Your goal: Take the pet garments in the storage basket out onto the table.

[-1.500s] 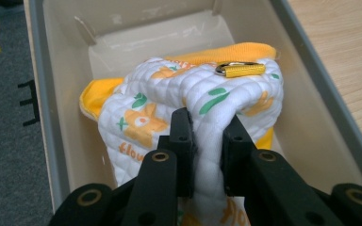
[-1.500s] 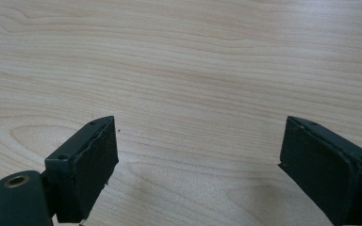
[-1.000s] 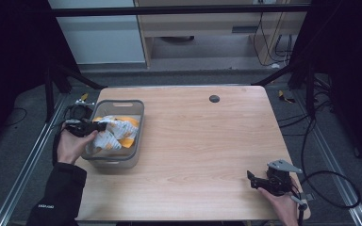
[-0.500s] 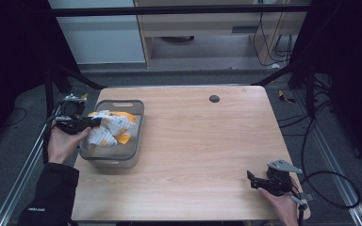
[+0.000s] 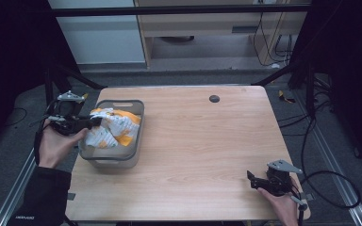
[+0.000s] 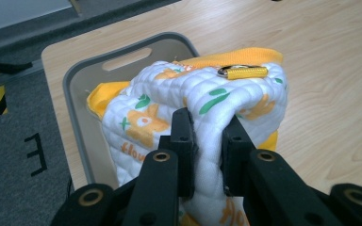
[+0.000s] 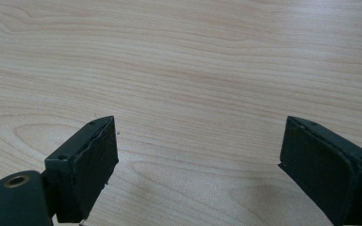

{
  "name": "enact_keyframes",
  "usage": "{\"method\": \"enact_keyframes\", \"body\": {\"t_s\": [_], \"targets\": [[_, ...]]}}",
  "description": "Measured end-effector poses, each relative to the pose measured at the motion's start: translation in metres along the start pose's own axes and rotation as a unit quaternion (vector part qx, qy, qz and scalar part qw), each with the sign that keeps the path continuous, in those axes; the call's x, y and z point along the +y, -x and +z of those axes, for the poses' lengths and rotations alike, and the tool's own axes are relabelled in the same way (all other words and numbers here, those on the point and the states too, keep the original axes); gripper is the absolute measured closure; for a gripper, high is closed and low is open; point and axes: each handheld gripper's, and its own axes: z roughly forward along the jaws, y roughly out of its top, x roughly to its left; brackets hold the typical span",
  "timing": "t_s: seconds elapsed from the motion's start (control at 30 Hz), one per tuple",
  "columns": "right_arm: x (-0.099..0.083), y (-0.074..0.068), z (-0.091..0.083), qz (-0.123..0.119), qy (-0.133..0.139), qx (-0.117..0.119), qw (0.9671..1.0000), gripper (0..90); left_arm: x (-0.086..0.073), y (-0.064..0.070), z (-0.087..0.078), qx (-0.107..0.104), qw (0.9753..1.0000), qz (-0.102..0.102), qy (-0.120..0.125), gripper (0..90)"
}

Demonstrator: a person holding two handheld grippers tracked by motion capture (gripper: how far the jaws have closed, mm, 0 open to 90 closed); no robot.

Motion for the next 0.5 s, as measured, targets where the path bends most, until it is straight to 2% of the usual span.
{"method": "enact_keyframes", "body": {"t_s": [0.2,0.27,0.3,0.5], "targets": [[0.0,0.0,0.0,0.0,0.003,0.0,1.0,11.9,0.006,0.015,-0.007,-0.019,0.9996,0.019,0.002,78.5],[0.0,0.0,0.0,0.0,0.003,0.0,1.0,11.9,0.008,0.025,-0.009,-0.026,0.9991,0.033,0.002,78.4],[0.0,0.0,0.0,0.0,0.003,0.0,1.0,11.9,0.008,0.025,-0.009,-0.026,0.9991,0.033,0.002,78.4],[0.0,0.0,-0.001,0.0,0.003,0.0,1.0,11.9,0.015,0.045,-0.009,-0.047,0.997,0.062,-0.002,78.5]]}}
